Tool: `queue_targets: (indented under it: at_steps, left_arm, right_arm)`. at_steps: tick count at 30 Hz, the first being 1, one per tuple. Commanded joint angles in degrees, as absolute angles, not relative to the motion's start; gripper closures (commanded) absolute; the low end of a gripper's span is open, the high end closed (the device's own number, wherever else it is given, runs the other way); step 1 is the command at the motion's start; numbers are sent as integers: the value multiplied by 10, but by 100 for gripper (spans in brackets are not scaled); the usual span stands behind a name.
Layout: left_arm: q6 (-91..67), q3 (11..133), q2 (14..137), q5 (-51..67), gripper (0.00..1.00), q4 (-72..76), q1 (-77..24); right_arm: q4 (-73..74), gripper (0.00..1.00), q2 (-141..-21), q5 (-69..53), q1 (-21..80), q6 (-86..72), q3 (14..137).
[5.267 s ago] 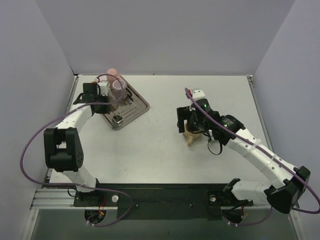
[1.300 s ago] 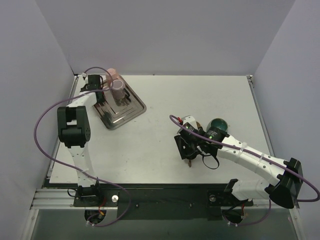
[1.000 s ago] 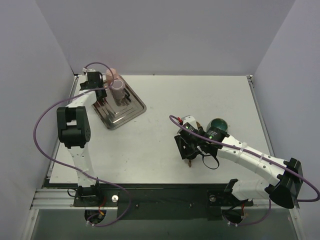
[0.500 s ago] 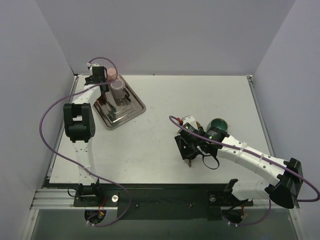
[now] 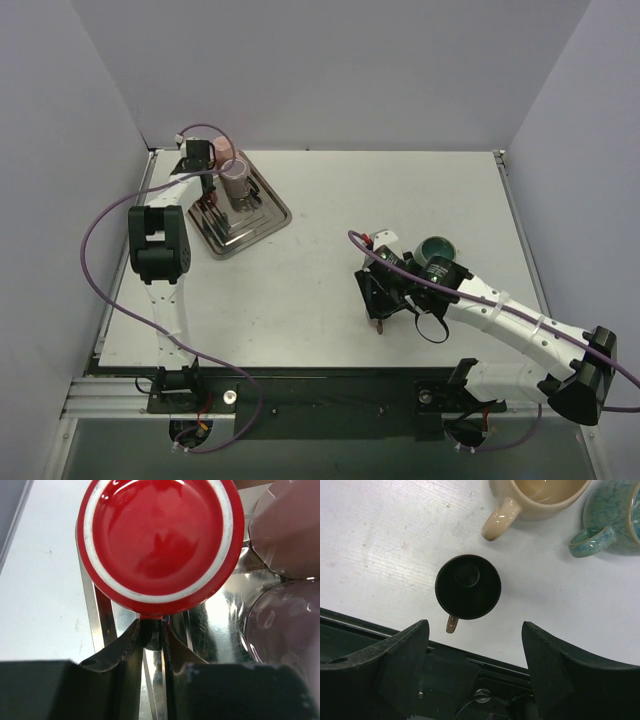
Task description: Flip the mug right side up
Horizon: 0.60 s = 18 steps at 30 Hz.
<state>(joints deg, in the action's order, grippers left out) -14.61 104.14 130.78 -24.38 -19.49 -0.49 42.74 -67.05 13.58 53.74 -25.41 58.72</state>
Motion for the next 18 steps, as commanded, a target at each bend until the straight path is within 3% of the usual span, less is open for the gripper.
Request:
queue_targets:
  at_steps: [1, 2, 6, 18]
  left_arm:
    - [-131, 1005, 1265, -248, 96, -180, -3]
    - [-124, 988, 1252, -244, 100, -178, -3]
    - [-113, 922, 1182, -204, 100, -151, 18]
    - [-90, 811, 945, 70, 100, -242, 39]
  right_arm:
    - [457, 30, -645, 161, 542, -254, 592]
    - [457, 30, -643, 162, 542, -255, 592]
    - [459, 30, -629, 174, 545, -257, 595]
    - [377, 29, -565, 220, 565, -254, 617]
